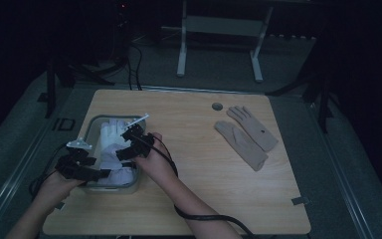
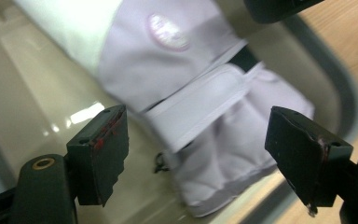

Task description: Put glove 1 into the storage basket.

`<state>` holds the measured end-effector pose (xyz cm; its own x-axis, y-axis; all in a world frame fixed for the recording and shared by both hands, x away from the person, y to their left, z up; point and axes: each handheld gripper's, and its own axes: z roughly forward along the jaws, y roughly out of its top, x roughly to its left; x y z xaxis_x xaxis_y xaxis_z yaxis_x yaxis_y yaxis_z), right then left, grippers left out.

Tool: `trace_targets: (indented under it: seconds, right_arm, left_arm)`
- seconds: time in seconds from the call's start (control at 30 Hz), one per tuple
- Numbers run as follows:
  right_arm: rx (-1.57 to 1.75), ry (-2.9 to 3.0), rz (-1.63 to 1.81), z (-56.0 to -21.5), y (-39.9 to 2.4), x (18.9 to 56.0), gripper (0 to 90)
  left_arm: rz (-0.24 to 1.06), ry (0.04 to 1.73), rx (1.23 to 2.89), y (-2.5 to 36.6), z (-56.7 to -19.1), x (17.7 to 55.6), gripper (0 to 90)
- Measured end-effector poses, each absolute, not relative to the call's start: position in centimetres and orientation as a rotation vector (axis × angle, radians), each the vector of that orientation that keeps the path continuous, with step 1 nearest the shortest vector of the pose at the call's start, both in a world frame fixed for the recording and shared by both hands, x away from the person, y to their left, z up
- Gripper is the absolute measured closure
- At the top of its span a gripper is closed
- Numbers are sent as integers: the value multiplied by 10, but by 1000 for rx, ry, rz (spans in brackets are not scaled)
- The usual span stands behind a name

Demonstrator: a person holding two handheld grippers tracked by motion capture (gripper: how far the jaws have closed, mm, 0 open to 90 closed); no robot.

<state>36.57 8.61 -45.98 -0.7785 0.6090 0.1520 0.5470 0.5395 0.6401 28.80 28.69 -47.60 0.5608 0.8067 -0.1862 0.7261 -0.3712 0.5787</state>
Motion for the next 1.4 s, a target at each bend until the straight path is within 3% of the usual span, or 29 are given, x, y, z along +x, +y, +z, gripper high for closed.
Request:
trace_targets:
  seconds: [0.43,1.0,1.23,1.4]
  right_arm:
    - [948,2687,1076,-447,66,364,188]
    - [991,2569,1019,-436,-3,379,173]
    - [1024,2532,992,-441,-28,386,170]
    - [1030,2510,974,-444,-45,388,163]
  left_arm:
    - [178,1128,2170,250,-464,283,226]
    - [118,858,2173,190,-478,282,237]
    - [203,777,2162,172,-475,276,244]
    - [190,702,2148,160,-472,271,244]
